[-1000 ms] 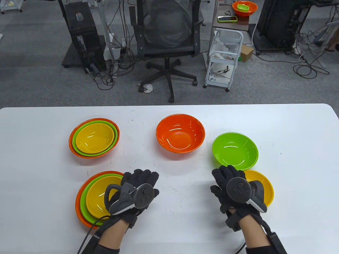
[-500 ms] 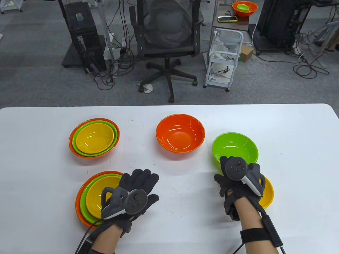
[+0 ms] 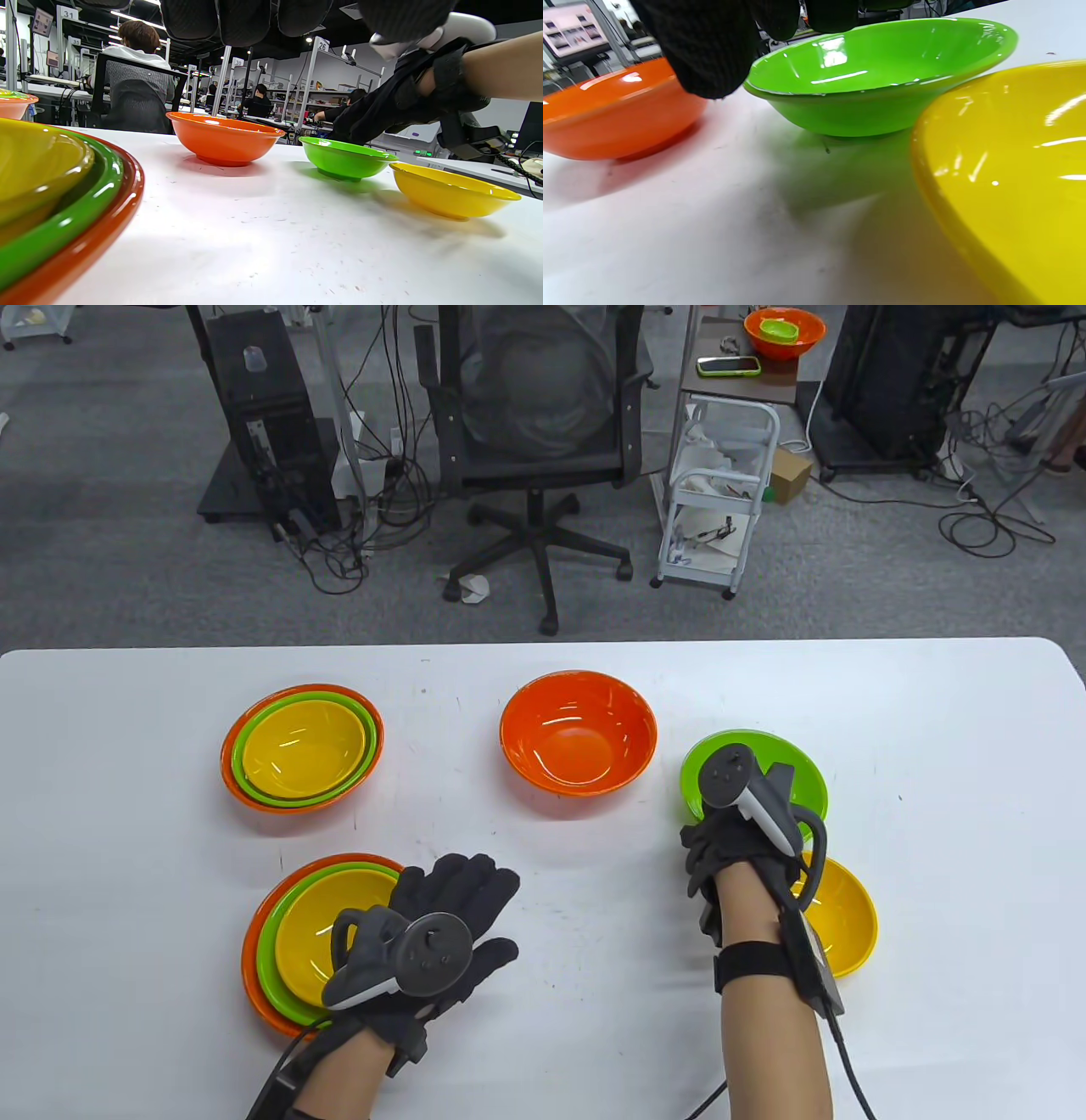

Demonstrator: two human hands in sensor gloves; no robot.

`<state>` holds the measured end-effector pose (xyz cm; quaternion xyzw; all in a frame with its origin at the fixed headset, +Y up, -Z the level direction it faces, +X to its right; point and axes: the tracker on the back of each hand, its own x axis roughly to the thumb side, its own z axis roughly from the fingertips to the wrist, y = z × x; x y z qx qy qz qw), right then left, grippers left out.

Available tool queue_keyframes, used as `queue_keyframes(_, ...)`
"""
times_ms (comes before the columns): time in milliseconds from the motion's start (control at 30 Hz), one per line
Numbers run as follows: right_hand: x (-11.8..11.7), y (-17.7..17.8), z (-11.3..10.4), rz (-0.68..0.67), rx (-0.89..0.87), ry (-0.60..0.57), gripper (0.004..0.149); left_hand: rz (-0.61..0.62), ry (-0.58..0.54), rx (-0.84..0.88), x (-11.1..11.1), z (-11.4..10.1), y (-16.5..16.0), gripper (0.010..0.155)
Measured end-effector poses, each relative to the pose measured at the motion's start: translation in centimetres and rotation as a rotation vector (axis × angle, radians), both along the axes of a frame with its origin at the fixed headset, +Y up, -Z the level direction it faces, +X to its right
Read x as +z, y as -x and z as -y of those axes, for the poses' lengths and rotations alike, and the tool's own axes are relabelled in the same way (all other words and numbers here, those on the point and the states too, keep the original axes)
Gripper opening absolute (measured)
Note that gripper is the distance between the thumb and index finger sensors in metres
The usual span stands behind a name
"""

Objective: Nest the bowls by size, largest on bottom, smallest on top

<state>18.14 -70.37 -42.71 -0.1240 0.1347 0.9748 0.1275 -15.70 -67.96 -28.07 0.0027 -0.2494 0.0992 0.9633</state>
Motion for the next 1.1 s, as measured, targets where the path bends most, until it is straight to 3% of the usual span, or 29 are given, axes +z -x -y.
queue_keyframes(233, -1.5, -0.4, 2.0, 0.049, 0.054, 0.134, 0.075, -0.003, 0.007, 0.012, -0.1, 0.1, 0.1, 0.072)
queue_keyframes(667, -3.1, -0.4, 4.3, 0.087, 0.082, 0.24, 0.065, 0.002, -0.003, 0.045, -0.2, -0.1, 0.5, 0.071)
queue_keyframes(800, -3.2, -0.1, 4.3, 0.082, 0.099, 0.233, 0.061, 0.002, 0.001, 0.048, -0.2, -0.1, 0.5, 0.071)
queue_keyframes(1100, -3.1, 0.0, 1.8, 0.061, 0.151, 0.019, 0.048, -0.012, -0.008, 0.054, -0.3, -0.2, 0.8, 0.07)
